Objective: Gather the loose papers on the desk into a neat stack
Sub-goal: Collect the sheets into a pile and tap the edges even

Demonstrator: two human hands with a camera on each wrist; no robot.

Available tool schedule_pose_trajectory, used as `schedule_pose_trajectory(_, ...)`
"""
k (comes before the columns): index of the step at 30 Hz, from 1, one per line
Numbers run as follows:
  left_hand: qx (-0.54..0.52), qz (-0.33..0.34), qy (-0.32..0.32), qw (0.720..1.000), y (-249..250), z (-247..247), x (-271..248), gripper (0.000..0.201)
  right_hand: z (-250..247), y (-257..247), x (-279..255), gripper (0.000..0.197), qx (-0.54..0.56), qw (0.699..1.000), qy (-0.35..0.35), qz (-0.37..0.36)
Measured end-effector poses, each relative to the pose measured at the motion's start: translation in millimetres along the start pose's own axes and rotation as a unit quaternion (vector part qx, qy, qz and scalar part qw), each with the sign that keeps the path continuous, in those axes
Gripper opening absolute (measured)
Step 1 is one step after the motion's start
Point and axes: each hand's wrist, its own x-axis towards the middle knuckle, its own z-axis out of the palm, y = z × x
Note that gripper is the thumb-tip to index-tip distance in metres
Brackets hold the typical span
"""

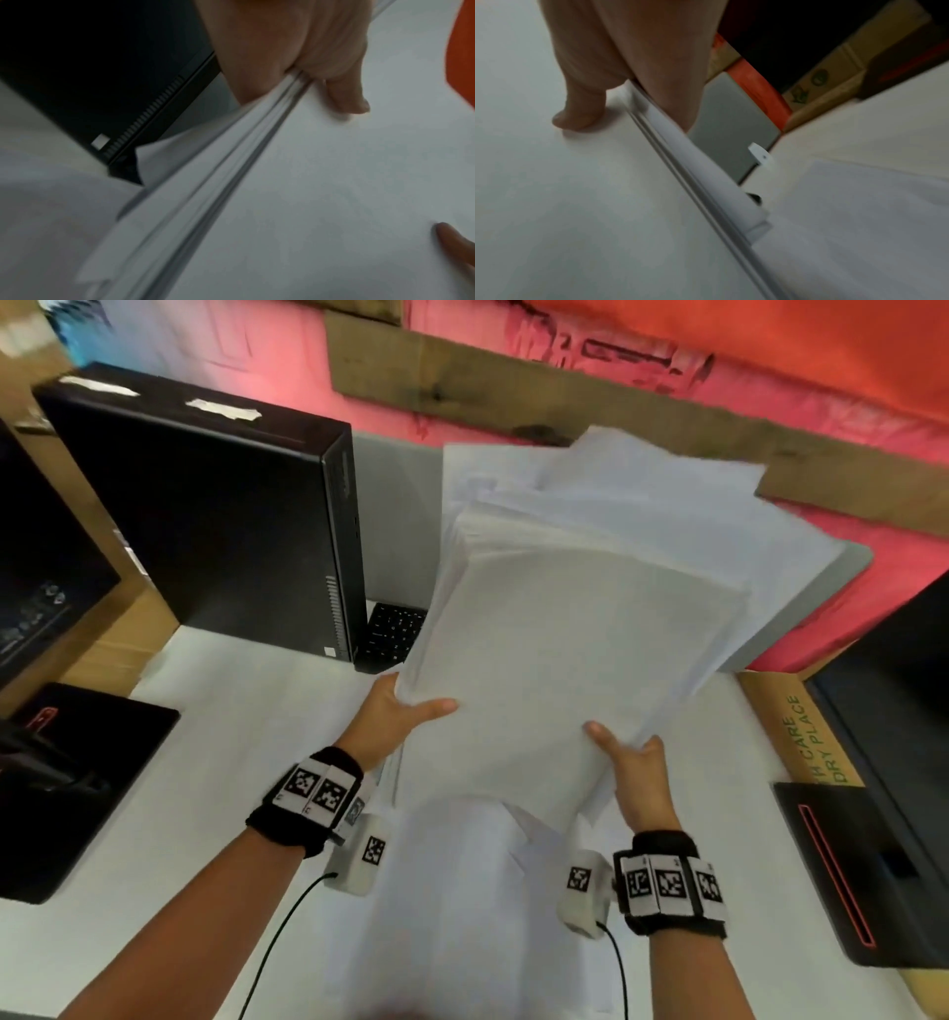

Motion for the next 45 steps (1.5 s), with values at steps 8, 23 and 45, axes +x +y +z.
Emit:
schedule_pose_trajectory(8, -0.014, 0.069, -0.003, 0.998, 29.4, -3.8, -0.3, 0.044, 2.0, -24.1, -6.7, 0.027, -0.021, 0.995, -0.066, -0.067)
schedule_pose_trajectory(23, -0.003, 0.106, -0.007, 0.994, 58.4, 9.3, 14.3, 0.037, 10.7, -65.0, -6.0, 0.039, -0.026, 0.984, -0.113, -0.135)
schedule_pose_trajectory(45, 0.018, 0.137, -0.035, 0.990, 60.3, 9.5, 21.3, 0.043, 15.1, -141.3, -27.4, 0.071, -0.354, 0.885, 0.052, -0.299)
